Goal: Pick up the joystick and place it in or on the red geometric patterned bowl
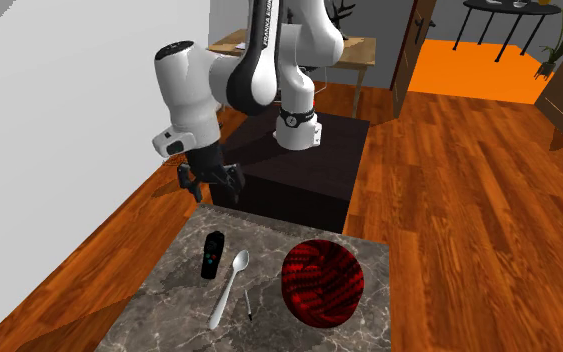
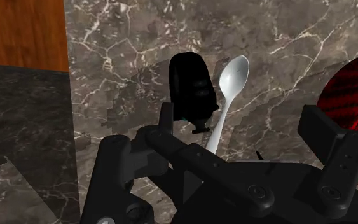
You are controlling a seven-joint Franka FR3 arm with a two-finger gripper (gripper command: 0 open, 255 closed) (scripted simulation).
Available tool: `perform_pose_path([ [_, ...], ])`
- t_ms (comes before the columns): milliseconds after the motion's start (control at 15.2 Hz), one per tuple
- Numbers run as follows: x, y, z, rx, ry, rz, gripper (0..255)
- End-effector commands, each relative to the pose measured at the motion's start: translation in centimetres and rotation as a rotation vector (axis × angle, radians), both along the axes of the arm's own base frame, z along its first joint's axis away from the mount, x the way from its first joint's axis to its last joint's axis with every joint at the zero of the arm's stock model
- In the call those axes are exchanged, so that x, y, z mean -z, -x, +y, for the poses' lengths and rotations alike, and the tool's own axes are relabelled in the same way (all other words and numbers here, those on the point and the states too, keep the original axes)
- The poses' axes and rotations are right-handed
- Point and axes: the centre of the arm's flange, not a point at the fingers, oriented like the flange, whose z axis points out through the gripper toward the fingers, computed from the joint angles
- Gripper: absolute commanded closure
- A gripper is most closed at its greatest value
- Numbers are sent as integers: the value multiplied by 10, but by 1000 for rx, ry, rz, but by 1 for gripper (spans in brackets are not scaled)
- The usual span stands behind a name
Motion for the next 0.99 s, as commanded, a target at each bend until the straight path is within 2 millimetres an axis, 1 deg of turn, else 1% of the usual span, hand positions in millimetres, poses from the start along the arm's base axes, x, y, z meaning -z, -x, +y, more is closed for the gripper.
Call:
perform_pose_path([
  [0,24,-8,-4,-7,4,2,0],
  [330,86,-29,-15,-25,11,9,0],
  [396,87,-30,-15,-25,11,9,0],
  [792,118,-32,-11,-25,11,9,0],
  [858,126,-32,-10,-25,11,9,0],
  [924,126,-32,-10,-25,11,9,0],
])
